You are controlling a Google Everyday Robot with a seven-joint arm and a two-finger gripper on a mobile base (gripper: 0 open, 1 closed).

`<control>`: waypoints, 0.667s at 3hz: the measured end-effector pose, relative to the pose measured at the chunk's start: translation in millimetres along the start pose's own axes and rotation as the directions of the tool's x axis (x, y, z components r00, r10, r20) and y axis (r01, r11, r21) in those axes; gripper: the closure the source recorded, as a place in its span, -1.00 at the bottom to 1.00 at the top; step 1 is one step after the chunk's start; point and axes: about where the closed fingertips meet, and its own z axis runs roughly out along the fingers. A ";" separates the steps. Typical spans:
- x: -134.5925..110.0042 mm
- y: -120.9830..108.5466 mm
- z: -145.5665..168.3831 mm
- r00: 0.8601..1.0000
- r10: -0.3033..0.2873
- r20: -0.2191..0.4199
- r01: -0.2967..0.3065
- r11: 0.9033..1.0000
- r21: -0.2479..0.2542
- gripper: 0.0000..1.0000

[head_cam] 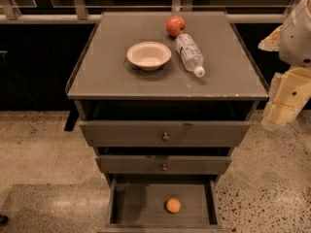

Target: Pick orange from bottom drawer and place on counter

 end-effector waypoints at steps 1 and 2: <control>0.0 0.0 0.0 1.000 0.000 0.000 0.000 1.000 0.000 -1.00; -2.7 13.0 23.6 0.997 -0.014 0.078 0.015 1.000 -0.018 -1.00</control>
Offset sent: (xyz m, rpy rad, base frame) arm -0.0182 0.0308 -0.0905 0.2621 -0.0020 0.1349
